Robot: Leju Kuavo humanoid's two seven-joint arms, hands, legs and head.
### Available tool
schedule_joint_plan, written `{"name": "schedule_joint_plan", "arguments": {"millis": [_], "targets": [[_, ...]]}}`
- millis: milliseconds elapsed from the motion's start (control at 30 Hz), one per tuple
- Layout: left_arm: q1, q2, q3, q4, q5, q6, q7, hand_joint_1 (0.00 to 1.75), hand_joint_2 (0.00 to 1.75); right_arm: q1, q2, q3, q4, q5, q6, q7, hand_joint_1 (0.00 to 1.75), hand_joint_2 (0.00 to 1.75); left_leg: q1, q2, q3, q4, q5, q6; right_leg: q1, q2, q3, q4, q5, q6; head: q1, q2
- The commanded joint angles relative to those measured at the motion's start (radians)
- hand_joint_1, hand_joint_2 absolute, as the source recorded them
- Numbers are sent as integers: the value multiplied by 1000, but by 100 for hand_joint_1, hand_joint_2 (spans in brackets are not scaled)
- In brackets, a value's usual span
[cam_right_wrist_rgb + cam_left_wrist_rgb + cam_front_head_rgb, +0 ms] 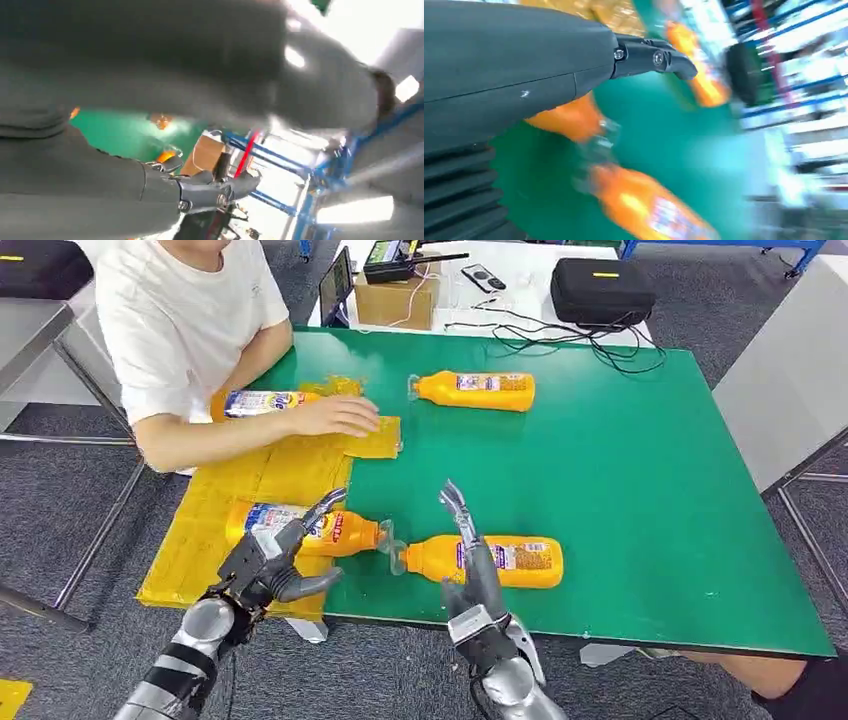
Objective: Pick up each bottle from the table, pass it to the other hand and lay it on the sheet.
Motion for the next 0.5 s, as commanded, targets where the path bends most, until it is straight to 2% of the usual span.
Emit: {"name": "schedule_joint_plan", "arguments": {"millis": [33,67,100,167,267,300,367,400,467,500], "targets": [[104,-71,6,-272,80,28,55,0,0,-5,-77,35,84,96,38,56,0,175,1,0,2,0,-1,0,1,-1,2,-1,-1,-1,0,0],[104,-69,8,-270,80,28,55,0,0,-6,-74,34,83,96,38,56,0,175,1,0,3,0,-2,0,1,-1,4,-1,-2,-2,1,0],[115,-127,62,-283,147,82,33,0,175,-16,-104,66,99,222,33,160,0,175,0,-1,0,0,-1,0,0,0,1,-1,-1,-1,1,0],[158,-186,77,-406,211,209,66,0,175,-2,-165,68,97,390,-36,262,0,175,1,1,2,0,-2,0,1,1,3,-1,-1,-1,0,0],[209,-199,71,-541,275,330,67,0,175,13,-246,2,57,527,-90,367,0,175,1,-2,1,1,-2,0,1,-2,2,-1,-2,-1,0,0],[233,-199,74,-572,297,342,62,0,175,10,-274,-23,56,579,-79,423,0,175,1,-1,0,1,-2,0,1,-1,1,-1,-1,0,1,0],[272,-194,73,-609,304,355,48,0,175,-7,-316,-65,69,599,-6,462,0,175,0,-1,1,0,-2,1,0,-1,2,-1,-2,0,0,0],[290,-197,77,-621,303,360,31,0,175,-32,-340,-72,102,607,74,502,0,175,0,0,3,1,-4,1,0,0,5,-1,-3,-1,0,0],[310,-199,74,-630,300,365,14,0,175,-78,-373,-75,174,597,116,488,0,175,0,2,6,2,-6,1,0,2,8,-1,-5,-2,0,0],[313,-197,69,-633,301,357,4,0,175,-78,-368,-86,181,592,102,484,0,175,-1,2,1,0,-3,2,-1,2,2,-2,-1,0,0,0]]}}
